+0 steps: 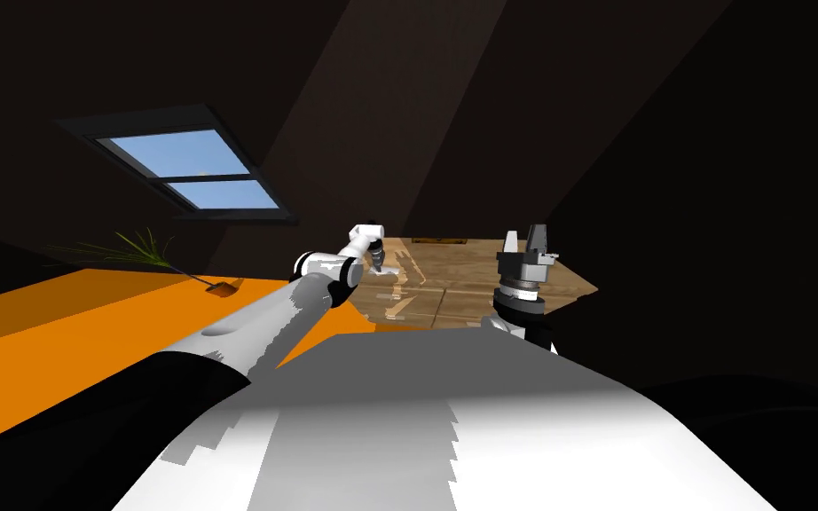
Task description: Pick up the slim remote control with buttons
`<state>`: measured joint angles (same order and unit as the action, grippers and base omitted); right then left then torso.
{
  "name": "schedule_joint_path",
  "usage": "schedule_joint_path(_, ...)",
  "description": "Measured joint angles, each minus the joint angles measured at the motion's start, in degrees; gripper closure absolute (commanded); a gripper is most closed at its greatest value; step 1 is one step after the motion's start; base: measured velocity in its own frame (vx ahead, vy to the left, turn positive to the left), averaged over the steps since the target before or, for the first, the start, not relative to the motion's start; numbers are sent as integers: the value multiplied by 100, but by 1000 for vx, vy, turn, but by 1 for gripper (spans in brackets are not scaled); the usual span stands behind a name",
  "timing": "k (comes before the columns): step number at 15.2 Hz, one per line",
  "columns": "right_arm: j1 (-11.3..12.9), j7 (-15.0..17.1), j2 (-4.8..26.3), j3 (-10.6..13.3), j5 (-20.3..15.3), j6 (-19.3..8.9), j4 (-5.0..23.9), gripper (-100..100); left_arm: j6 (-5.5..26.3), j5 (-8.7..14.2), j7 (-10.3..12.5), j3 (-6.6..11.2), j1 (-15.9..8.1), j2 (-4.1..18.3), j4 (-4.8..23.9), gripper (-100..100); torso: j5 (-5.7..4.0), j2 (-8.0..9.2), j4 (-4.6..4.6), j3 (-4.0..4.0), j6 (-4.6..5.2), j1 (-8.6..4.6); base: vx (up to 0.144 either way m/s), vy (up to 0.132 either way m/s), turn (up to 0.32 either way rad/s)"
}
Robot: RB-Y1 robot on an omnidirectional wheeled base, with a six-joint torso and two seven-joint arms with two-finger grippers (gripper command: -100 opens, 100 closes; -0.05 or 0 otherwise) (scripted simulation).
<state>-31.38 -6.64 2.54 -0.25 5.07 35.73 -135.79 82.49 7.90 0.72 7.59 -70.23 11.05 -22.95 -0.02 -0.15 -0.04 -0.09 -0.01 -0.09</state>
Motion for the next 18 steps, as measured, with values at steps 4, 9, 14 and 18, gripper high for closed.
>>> schedule_joint_path(4,0,0,0,0,0,0,0,0,84,46,-15,10,-143,-15,412,-100,0,5,2,3,0,2,21,-4,-15)
schedule_joint_path(9,0,0,0,0,0,0,0,0,411,62,9,-15,118,-104,168,-100,0,-5,-1,-3,-1,1,37,-7,-23)
schedule_joint_path(14,0,0,0,0,0,0,0,0,153,58,-8,-18,164,-122,379,-100,1,13,3,8,-1,6,1,0,-2)
schedule_joint_path(18,0,0,0,0,0,0,0,0,70,51,-15,-26,252,-138,332,100,1,15,4,9,-2,6,0,0,0)
